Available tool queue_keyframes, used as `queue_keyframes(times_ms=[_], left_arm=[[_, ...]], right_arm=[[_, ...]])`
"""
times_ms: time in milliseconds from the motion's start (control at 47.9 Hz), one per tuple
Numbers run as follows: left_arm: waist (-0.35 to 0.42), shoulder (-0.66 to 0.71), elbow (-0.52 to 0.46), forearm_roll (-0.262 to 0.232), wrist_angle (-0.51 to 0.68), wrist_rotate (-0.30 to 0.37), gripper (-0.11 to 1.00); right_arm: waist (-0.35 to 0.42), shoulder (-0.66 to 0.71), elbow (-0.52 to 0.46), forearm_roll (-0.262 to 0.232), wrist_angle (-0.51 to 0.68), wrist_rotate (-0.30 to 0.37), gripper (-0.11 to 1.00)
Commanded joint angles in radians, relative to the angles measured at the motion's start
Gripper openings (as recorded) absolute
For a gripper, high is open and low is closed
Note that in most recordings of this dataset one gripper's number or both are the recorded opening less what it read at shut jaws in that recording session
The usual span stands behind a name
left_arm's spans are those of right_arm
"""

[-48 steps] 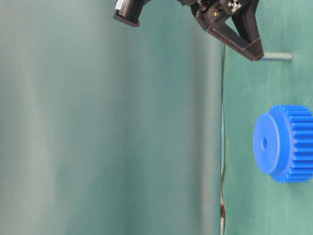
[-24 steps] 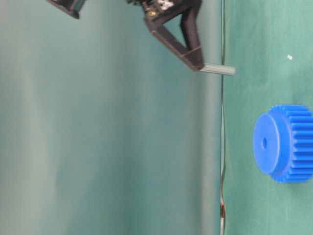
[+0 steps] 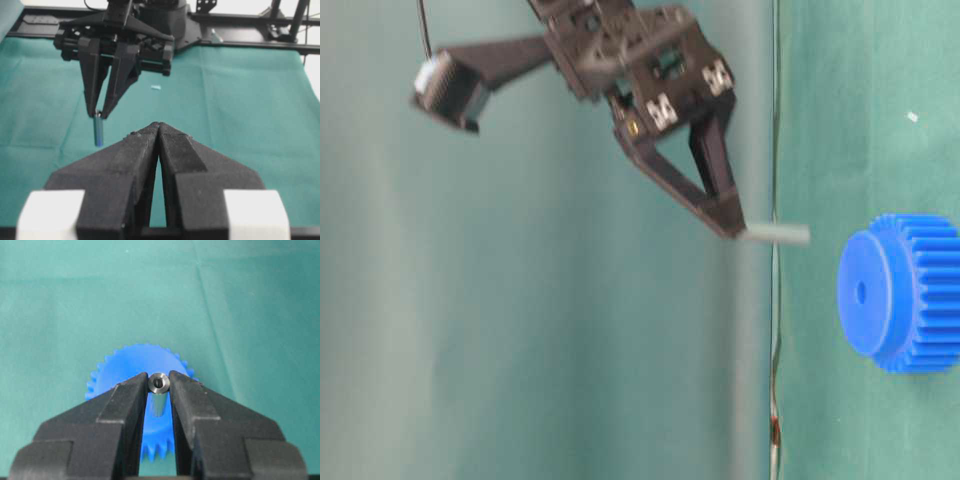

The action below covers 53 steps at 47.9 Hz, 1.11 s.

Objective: Insert the shaft into the center hole of the gear.
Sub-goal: 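Carry the shaft with the right gripper left over the gear's center hole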

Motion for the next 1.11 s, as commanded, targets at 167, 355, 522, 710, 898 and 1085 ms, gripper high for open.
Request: queue_keyframes(times_ms=[167,355,522,710,898,1085], left_arm=[[-0.003,0.005,-0.025,0.002,0.000,-0.003,0.00],[-0.003,0.008,-0.025,0.003,-0.002,-0.003,0.00],[-0.003,0.009,-0.025,0.003,0.000,-0.005,0.00],[-0.003,0.011,-0.025,0.002,-0.002,-0.005,0.00],[-0.003,0.009,-0.025,0.002,0.000,-0.005,0.00],[-0.003,0.011,-0.025,0.003,0.000,-0.005,0.00]], right_arm=[[0.003,0.063,-0.074,-0.003,-0.005,0.006,0.17],[0.003,0.091,-0.083,0.000,-0.005,0.011,0.17],[0.005,0.091,-0.083,0.000,-0.017,0.011,0.17],[0.011,0.094,-0.084,0.000,-0.037,0.011,0.17],[0.014,0.112,-0.089,0.002,-0.040,0.014,0.17],[0.012,0.138,-0.100,0.003,-0.051,0.015,0.17]])
